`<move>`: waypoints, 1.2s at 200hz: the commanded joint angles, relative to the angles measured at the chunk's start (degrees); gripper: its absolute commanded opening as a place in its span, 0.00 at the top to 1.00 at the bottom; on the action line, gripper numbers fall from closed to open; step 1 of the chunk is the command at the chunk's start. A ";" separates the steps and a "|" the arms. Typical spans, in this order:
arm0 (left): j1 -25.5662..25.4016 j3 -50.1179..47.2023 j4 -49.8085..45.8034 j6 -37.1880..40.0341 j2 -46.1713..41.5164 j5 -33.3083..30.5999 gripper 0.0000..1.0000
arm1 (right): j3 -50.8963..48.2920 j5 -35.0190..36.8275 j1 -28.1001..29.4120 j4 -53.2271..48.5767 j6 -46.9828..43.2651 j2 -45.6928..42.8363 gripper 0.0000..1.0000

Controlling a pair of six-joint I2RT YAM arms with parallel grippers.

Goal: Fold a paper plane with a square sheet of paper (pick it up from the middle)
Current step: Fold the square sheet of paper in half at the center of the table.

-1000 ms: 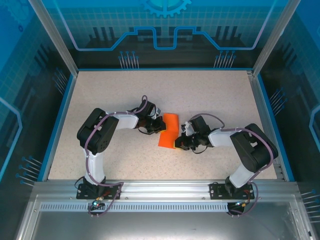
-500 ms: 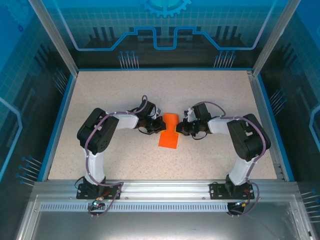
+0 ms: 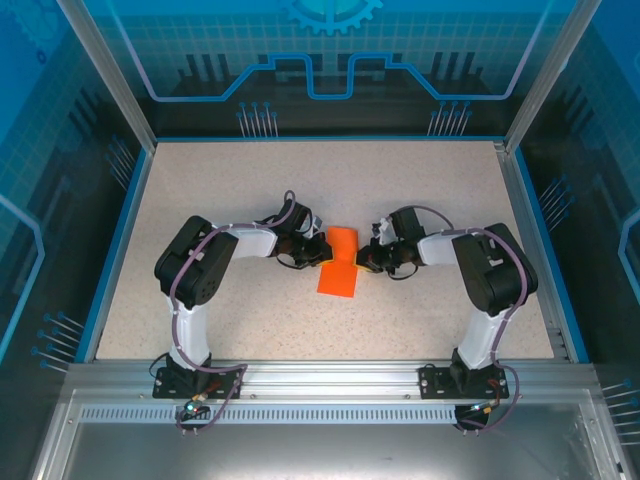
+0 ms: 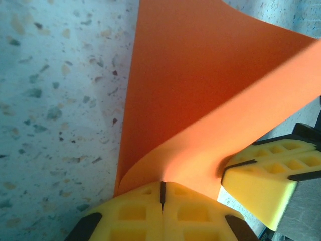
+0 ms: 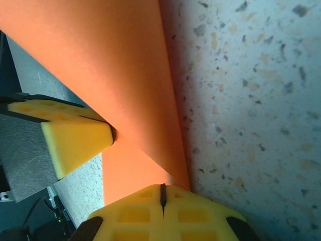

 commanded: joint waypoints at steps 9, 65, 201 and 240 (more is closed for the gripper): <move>-0.60 -0.86 -6.07 1.69 4.17 -2.50 1.00 | 3.13 -1.97 -1.01 -1.59 -1.41 -1.79 0.95; -0.61 -0.80 -6.15 1.84 4.17 -2.46 1.00 | 5.88 -1.56 -2.35 -1.64 -1.76 3.50 0.96; -0.60 -1.18 -6.36 2.19 4.17 -2.60 1.00 | 11.47 -3.01 -3.24 -6.00 -2.95 3.76 0.95; -0.60 -1.23 -6.53 2.28 4.16 -2.75 1.00 | 12.60 -2.70 -3.84 -5.34 -2.58 7.19 0.96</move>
